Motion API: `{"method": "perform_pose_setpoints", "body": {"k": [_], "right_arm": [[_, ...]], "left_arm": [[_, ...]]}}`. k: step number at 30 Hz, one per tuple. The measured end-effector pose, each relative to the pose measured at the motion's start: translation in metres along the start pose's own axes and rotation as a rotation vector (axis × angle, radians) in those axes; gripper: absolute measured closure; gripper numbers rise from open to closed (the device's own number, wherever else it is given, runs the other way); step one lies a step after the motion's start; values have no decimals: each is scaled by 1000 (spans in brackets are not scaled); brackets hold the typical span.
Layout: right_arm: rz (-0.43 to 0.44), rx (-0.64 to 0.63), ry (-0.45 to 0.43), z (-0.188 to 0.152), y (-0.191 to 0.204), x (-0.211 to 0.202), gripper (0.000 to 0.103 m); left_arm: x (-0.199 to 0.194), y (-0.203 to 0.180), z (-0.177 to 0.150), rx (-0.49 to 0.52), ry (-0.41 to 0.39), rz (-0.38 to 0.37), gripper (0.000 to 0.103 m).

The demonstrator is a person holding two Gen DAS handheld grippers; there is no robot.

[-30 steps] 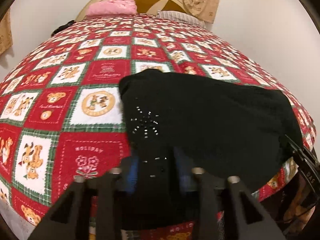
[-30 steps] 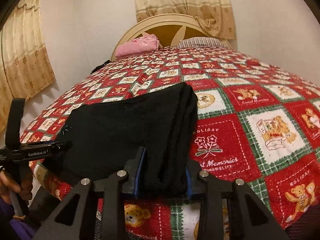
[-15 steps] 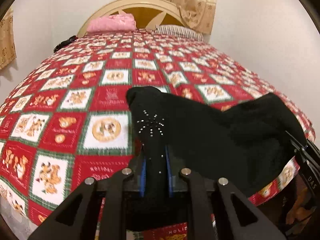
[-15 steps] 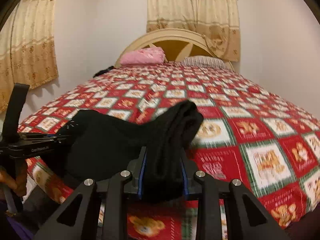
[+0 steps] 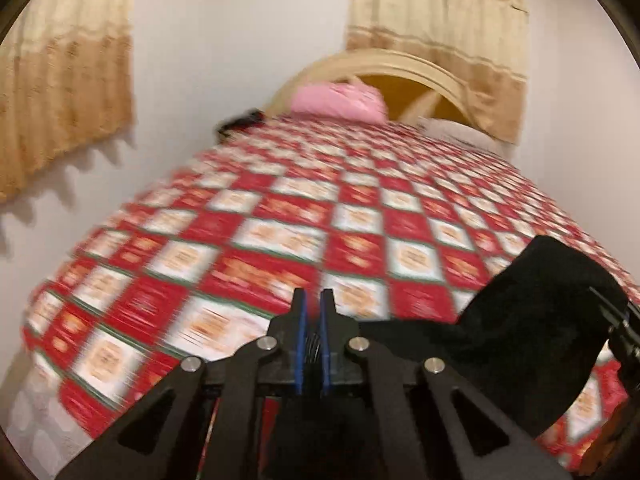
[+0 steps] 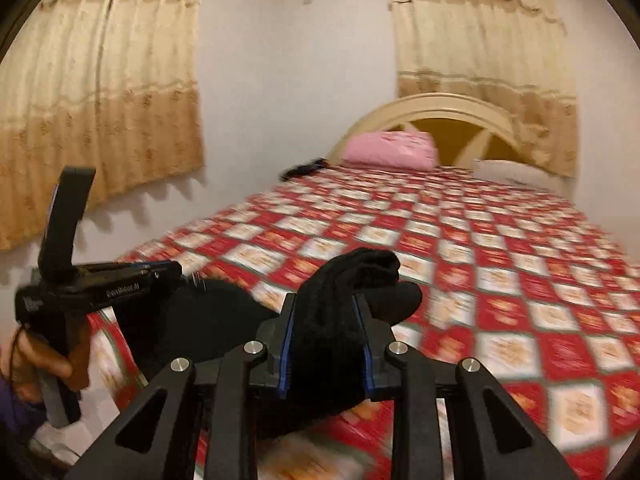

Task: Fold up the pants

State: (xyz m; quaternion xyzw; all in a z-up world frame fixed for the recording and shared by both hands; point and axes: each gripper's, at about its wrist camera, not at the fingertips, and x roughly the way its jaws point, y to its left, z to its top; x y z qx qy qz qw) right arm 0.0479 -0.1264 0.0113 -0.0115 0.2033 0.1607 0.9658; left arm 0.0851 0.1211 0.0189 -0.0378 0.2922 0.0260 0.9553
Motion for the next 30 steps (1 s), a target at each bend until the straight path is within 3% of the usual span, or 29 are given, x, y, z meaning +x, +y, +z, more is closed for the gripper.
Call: {"method": "perform_pose_setpoints", "body": {"k": [3, 6, 14, 17, 19, 22, 26, 30], "right_arm": [[64, -17, -48, 9, 24, 43, 76], [68, 7, 11, 3, 30, 71, 76], [-112, -47, 153, -53, -14, 46, 75], [-190, -19, 222, -74, -41, 38, 58], [-215, 46, 248, -84, -57, 31, 28], [-189, 142, 273, -89, -73, 18, 27], [-220, 233, 201, -84, -80, -12, 27], [-174, 268, 86, -60, -67, -29, 27]], "left_arm": [[11, 33, 7, -28, 1, 78, 96], [20, 57, -2, -52, 41, 85, 96], [40, 69, -36, -81, 136, 38, 96], [42, 57, -44, -77, 166, 6, 94], [42, 49, -49, -75, 187, -15, 91], [38, 36, -57, -58, 212, -38, 86], [27, 15, -63, -11, 208, -37, 70], [14, -12, -67, 41, 183, -20, 34]]}}
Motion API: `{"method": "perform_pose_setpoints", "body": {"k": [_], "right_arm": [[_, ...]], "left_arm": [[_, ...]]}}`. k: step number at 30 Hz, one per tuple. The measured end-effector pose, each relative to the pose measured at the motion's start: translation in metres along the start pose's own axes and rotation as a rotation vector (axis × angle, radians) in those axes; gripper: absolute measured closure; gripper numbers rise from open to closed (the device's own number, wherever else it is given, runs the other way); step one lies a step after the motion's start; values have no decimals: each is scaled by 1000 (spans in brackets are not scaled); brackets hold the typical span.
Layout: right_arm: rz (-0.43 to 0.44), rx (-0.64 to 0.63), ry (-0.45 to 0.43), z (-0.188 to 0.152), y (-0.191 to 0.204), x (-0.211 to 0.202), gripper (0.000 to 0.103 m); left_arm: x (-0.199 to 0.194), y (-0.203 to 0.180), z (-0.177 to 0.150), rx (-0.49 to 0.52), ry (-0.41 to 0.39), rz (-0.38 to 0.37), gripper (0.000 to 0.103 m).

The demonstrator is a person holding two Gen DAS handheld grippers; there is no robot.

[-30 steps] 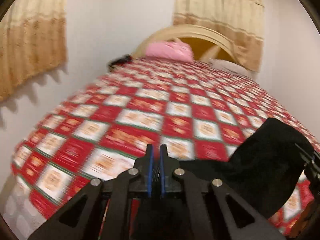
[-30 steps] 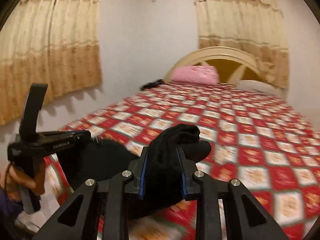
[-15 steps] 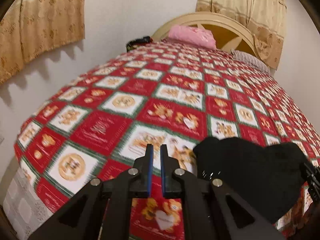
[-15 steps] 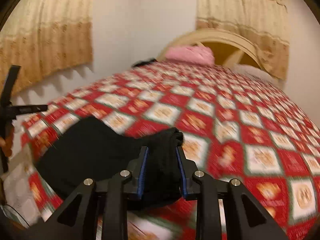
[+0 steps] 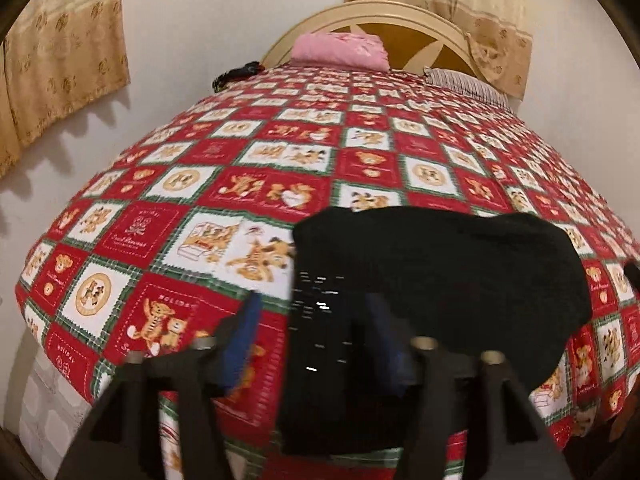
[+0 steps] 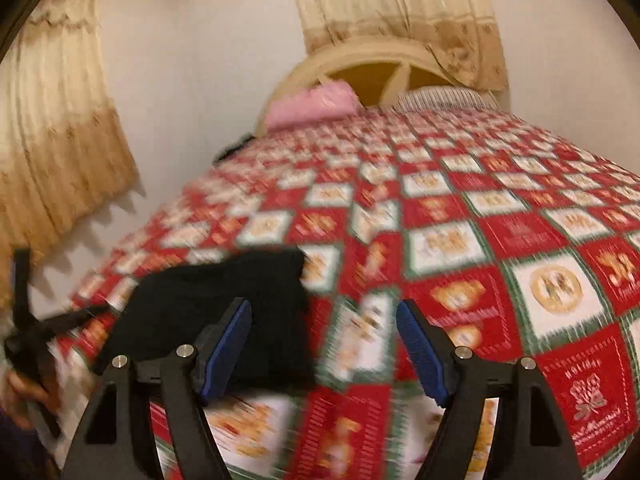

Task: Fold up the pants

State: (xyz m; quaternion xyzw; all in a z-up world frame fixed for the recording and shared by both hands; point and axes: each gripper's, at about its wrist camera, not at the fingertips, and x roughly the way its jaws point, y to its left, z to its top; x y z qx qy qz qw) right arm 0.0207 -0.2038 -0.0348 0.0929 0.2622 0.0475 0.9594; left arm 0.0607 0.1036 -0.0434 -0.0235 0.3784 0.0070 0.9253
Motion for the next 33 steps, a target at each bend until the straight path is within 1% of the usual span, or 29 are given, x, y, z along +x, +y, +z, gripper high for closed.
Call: {"method": "perform_pose_setpoints", "body": {"k": [2, 4, 6, 7, 9, 12, 13, 15, 18, 22, 24, 27, 29, 30, 33], "right_arm": [[26, -30, -38, 9, 20, 2, 27], [40, -53, -51, 15, 41, 5, 27], [94, -54, -41, 17, 55, 7, 27], [109, -55, -34, 17, 64, 7, 27], [113, -55, -28, 15, 74, 4, 27], [65, -40, 3, 6, 83, -3, 27], [46, -41, 12, 2, 84, -6, 27], [11, -51, 26, -7, 84, -12, 27], [-37, -56, 41, -19, 81, -24, 27], [-50, -10, 38, -24, 73, -36, 26], [-50, 8, 45, -25, 70, -38, 26], [-50, 21, 43, -26, 69, -39, 26], [-59, 18, 39, -27, 70, -40, 26], [-62, 18, 37, -28, 70, -41, 26], [-66, 29, 37, -29, 69, -40, 26]], "left_arm": [[-5, -12, -1, 22, -9, 23, 34], [-13, -22, -4, 52, -18, 39, 32], [-20, -27, -9, 59, -27, 47, 23], [-22, -29, -12, 57, -26, 48, 21], [-24, -34, -17, 55, -14, 46, 15], [-29, -43, -24, 69, -14, 48, 15], [-31, -45, -26, 73, -17, 51, 14], [-35, -49, -29, 70, -25, 62, 6], [-41, -54, -33, 65, -41, 62, 5], [-48, -60, -35, 54, -38, 67, 5], [-52, -61, -35, 49, -52, 65, 5], [-58, -64, -36, 47, -81, 100, 5], [-59, -65, -36, 56, -86, 113, 2], [-59, -67, -36, 64, -87, 111, 0], [-58, -69, -37, 70, -77, 97, 0]]}}
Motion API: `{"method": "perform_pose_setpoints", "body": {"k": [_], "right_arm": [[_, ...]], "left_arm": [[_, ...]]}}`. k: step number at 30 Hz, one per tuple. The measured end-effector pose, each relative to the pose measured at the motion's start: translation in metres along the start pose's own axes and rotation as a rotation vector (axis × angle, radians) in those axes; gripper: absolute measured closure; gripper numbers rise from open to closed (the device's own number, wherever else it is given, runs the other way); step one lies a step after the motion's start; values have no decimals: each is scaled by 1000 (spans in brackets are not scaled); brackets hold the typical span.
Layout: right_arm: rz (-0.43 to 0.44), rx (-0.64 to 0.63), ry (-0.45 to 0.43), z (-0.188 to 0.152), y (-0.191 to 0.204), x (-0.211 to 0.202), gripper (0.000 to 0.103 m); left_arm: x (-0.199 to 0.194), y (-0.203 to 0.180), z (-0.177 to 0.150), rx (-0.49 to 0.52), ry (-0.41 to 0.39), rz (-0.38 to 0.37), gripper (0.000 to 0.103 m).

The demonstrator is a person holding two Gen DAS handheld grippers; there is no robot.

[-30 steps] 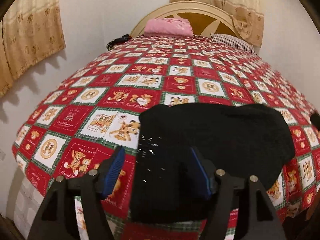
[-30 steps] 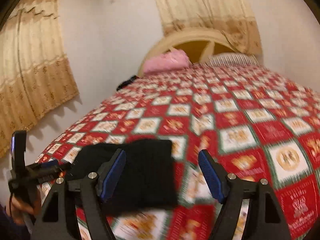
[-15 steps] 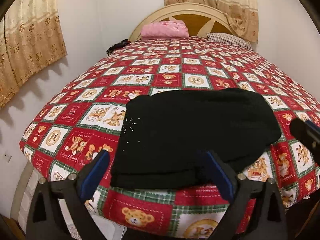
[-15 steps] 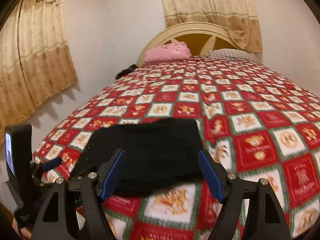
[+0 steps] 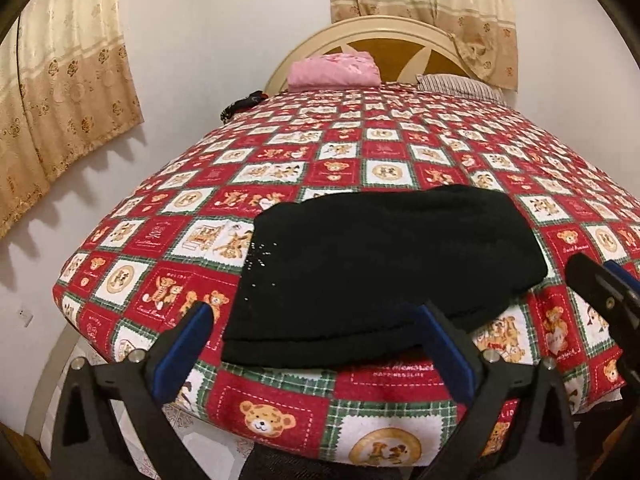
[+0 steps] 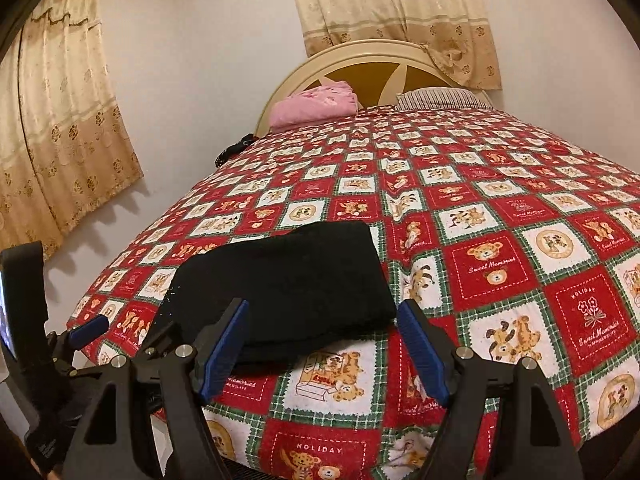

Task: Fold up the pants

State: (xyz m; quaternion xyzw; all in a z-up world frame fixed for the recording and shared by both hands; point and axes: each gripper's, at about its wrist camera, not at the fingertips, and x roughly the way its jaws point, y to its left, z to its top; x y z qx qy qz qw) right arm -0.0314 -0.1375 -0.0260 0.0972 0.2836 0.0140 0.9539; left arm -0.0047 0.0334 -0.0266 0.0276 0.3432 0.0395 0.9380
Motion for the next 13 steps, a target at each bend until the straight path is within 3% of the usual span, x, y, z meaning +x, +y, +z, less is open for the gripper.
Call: {"method": "perform_pose_setpoints", "body": {"k": [4, 13], "right_arm": [[-3, 10, 13, -2, -2, 3, 26], [-5, 16, 21, -3, -1, 6, 26]], "left_arm": [[2, -1, -2, -7, 13, -31, 0], [1, -4, -2, 8, 9, -15, 0]]}}
